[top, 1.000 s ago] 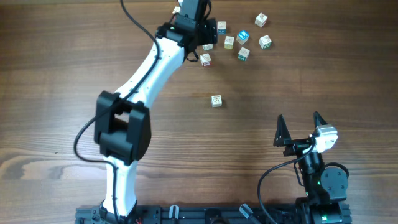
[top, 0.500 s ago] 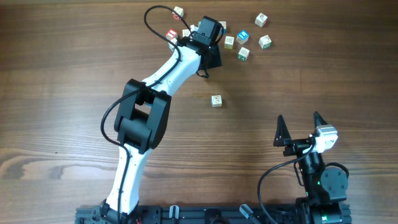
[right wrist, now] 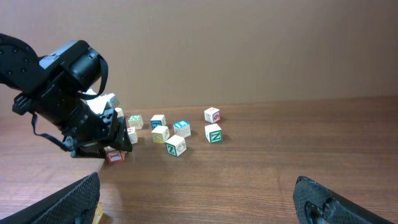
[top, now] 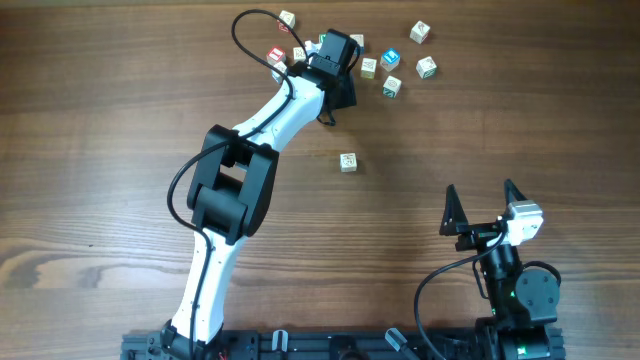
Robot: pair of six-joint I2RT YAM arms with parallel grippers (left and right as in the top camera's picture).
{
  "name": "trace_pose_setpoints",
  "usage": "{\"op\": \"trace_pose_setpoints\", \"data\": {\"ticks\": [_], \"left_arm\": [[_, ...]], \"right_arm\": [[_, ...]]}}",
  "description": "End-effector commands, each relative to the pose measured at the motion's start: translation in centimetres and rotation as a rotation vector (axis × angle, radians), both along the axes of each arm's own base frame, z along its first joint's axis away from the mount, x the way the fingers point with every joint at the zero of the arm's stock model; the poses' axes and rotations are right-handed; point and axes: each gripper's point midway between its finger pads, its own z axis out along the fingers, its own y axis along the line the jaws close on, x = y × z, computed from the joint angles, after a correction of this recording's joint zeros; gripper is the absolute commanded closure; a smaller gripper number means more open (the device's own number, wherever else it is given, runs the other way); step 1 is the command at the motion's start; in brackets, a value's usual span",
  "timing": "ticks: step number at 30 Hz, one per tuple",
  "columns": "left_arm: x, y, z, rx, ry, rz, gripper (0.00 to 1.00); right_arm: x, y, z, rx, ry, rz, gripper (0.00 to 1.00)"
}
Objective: Form a tower
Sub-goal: 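Return the left gripper to the cluster and grasp the rabbit-picture block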
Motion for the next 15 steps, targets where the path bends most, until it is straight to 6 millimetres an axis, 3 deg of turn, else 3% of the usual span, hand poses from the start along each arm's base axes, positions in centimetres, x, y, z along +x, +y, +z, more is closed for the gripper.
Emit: {"op": "trace_pose_setpoints", "data": {"ticks": [1, 5, 10, 15], "left_arm": [[0.1, 0.7, -1.7, 0.022, 0.017, 0.013, 0.45], [0.4, 1.5, -1.7, 0.024, 0.018, 0.024, 0.68], [0.1, 2.3, -1.0, 0.044, 0.034, 0.013, 0.83], [-1.1, 2.7, 5.9, 0.028, -0.003, 0.006, 0.84]], "right_arm": [[0.0, 0.1, 0.1, -0.002, -0.007, 0.010, 0.00], [0.0, 0.1, 0.1, -0.001, -0.006, 0.009, 0.00], [0.0, 0.1, 0.1, -0.002, -0.007, 0.010, 0.00], [0.0, 0.1, 0.1, -0.002, -0.007, 0.010, 0.00]]}}
